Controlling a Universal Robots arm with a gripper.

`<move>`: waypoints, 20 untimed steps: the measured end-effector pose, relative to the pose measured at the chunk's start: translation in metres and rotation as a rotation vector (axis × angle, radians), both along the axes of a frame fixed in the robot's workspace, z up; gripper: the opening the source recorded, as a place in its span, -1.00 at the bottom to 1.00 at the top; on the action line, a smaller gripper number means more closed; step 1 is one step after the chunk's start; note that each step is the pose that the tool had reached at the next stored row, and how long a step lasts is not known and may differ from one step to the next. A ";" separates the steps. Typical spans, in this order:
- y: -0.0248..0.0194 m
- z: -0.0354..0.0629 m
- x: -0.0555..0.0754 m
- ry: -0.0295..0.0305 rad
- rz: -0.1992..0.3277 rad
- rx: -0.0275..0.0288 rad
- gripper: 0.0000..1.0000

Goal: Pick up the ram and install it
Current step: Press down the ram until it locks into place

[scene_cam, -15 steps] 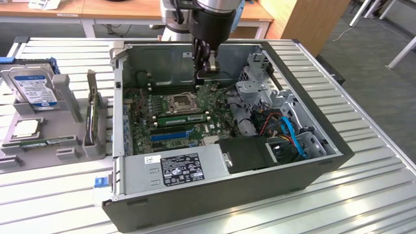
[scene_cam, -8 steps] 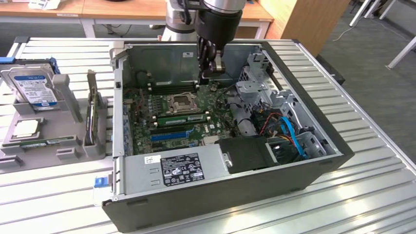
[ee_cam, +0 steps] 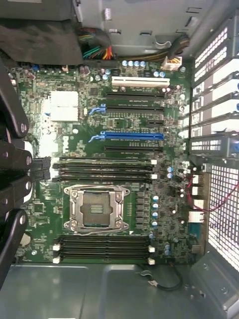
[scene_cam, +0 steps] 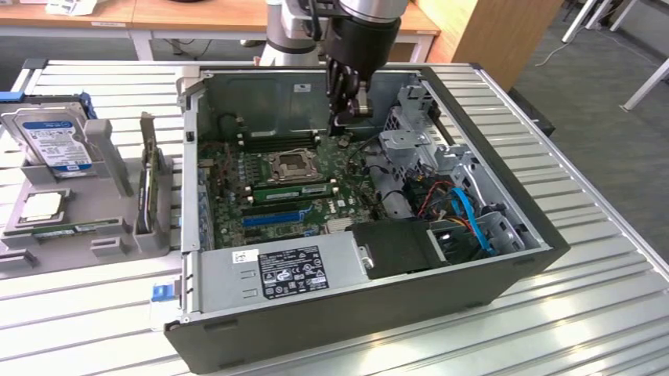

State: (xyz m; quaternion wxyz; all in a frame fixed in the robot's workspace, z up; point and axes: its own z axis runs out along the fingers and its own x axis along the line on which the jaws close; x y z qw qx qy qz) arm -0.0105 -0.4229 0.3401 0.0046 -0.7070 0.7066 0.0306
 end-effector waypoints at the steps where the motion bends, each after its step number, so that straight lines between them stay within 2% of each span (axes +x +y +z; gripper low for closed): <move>1: -0.0002 0.0000 0.002 0.0000 0.001 0.0004 -0.80; 10: -0.0016 0.0000 0.013 0.0001 0.006 0.0034 -0.80; 20: -0.0016 -0.0001 0.014 0.0000 0.007 0.0037 -0.80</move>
